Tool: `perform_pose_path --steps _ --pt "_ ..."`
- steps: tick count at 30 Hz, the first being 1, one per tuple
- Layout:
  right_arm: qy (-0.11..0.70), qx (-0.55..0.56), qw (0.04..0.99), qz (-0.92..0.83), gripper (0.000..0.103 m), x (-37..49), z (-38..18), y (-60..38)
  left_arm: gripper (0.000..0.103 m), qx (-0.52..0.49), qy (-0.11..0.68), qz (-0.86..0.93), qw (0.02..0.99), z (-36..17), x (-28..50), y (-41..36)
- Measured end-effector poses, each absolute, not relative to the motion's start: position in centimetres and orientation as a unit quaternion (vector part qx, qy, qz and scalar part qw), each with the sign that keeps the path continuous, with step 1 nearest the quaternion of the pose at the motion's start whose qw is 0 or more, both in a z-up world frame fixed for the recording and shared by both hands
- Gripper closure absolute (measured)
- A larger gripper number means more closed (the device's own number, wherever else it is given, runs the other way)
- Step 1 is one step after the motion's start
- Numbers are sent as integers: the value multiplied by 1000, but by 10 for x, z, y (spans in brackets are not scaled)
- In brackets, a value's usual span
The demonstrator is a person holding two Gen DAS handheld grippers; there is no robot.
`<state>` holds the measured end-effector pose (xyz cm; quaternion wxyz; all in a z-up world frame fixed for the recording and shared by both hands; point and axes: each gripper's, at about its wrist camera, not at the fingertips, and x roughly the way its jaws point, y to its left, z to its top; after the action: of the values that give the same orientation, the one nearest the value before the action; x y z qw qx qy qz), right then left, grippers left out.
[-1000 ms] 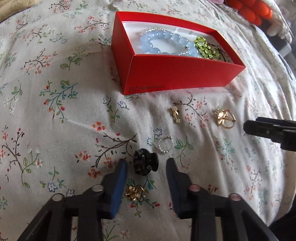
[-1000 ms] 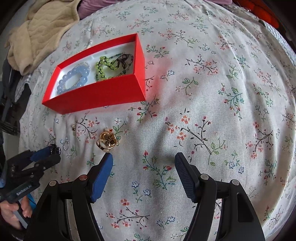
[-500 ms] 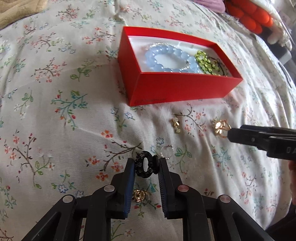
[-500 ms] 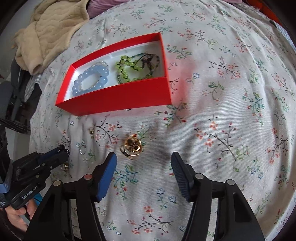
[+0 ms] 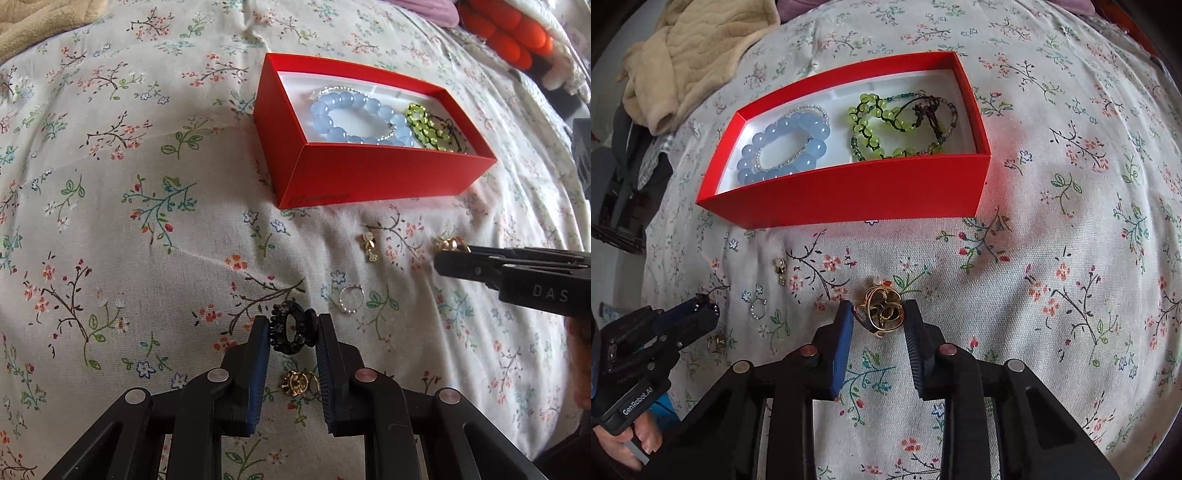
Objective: Organize jewelry
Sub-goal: 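Carry both rings over the red box and open both tools to drop them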
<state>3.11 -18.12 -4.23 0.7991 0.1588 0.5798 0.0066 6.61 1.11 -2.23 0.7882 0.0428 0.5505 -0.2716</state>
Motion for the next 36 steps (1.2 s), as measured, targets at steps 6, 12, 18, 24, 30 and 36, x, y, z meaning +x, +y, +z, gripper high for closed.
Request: perform_pose_path --steps 6,12,18,24,30,36 --pt "577 149 803 3 74 28 -37 -181 84 35 547 -273 791 -17 65 14" --pt "562 159 812 5 74 20 -21 -185 84 22 540 -276 795 -9 67 22" --pt "539 165 826 14 74 14 0 -189 84 4 533 -274 800 -1 75 27" --pt "521 182 834 19 74 16 18 -195 84 -26 516 -281 809 18 84 26" --pt "498 191 845 18 74 22 35 -199 84 -54 501 -290 814 34 96 14" --pt "488 202 849 9 74 33 41 -205 84 -65 490 -296 817 40 108 1"
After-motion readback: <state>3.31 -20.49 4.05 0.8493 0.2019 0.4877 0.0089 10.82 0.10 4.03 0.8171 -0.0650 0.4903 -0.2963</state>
